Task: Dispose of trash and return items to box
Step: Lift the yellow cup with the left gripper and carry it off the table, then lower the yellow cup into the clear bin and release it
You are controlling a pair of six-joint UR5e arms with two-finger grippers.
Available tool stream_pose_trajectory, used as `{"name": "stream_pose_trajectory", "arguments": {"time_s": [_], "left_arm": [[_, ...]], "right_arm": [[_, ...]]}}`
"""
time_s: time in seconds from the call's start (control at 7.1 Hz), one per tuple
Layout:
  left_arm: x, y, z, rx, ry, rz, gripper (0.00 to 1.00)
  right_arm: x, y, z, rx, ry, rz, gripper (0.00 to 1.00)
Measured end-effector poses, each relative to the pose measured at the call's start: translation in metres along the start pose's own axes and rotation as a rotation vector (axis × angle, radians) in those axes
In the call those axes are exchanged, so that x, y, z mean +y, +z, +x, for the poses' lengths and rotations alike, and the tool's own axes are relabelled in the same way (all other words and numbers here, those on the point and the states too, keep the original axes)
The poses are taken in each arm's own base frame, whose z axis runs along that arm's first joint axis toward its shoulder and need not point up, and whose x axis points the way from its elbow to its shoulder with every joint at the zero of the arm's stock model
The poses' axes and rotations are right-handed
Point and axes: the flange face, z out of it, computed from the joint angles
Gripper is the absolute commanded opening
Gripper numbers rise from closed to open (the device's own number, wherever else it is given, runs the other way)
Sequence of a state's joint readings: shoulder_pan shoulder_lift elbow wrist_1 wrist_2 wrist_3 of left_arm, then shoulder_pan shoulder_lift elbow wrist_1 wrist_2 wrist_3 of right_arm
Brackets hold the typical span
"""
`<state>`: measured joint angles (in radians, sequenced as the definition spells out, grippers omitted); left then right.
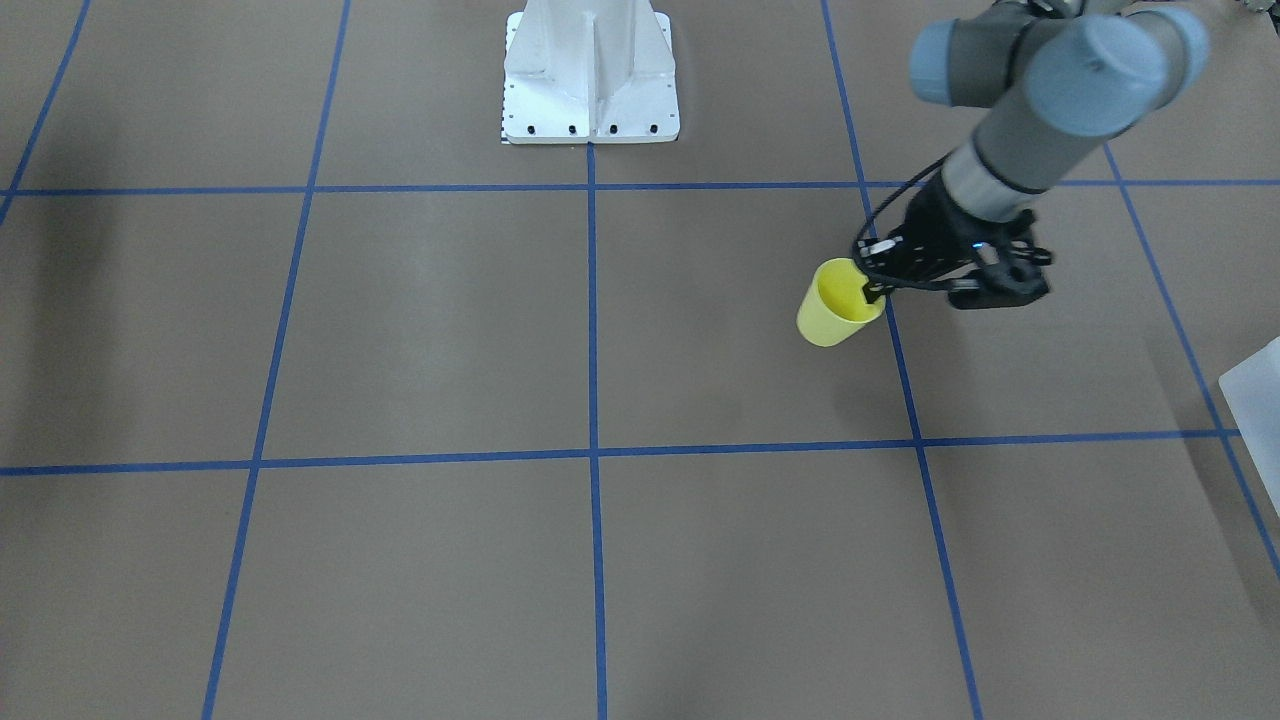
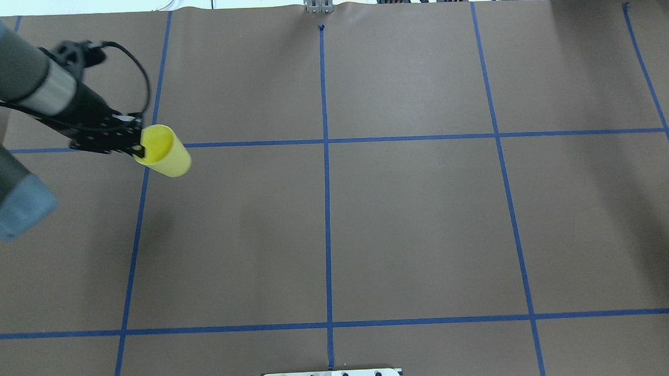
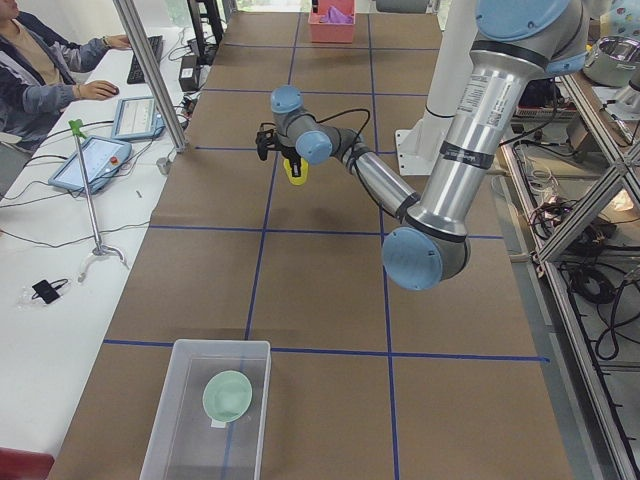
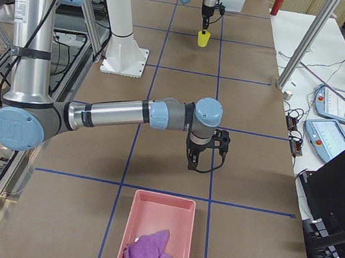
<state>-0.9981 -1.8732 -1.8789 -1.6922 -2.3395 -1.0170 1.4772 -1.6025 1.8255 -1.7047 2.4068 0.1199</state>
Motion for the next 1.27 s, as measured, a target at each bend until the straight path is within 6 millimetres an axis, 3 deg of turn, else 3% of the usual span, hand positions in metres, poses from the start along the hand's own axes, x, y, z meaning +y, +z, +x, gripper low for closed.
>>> {"name": "stream_pose_trajectory", "arguments": {"time_s": [0.28, 0.42, 0.56, 0.7, 0.85, 0.99, 1.27], "left_arm": [[-0.072, -0.071, -0.168, -0.057, 0.121, 0.062, 0.00], [-0.122, -0.097, -0.268, -0.099, 0.173, 0.065, 0.00], [-0.171, -0.118, -0.364, -0.116, 0.174, 0.047, 0.00], [-0.201, -0.129, -0.445, -0.113, 0.141, 0.022, 0.00], [-0.208, -0.130, -0.505, -0.106, 0.095, 0.014, 0.00], [-0.202, -0.125, -0.550, -0.104, 0.029, 0.022, 0.00], [-0.179, -0.101, -0.615, -0.135, -0.100, 0.048, 0.00]], "right_arm": [[0.000, 0.000, 0.000, 0.000, 0.000, 0.000, 1.00], [0.000, 0.000, 0.000, 0.000, -0.001, 0.000, 1.00], [0.000, 0.000, 0.000, -0.001, -0.001, 0.000, 1.00], [0.000, 0.000, -0.001, 0.000, -0.002, 0.001, 1.00], [-0.001, 0.000, -0.001, 0.003, -0.004, 0.003, 1.00], [-0.001, -0.001, -0.002, 0.006, -0.006, 0.005, 1.00], [-0.002, -0.002, -0.002, 0.009, -0.009, 0.007, 1.00]]}}
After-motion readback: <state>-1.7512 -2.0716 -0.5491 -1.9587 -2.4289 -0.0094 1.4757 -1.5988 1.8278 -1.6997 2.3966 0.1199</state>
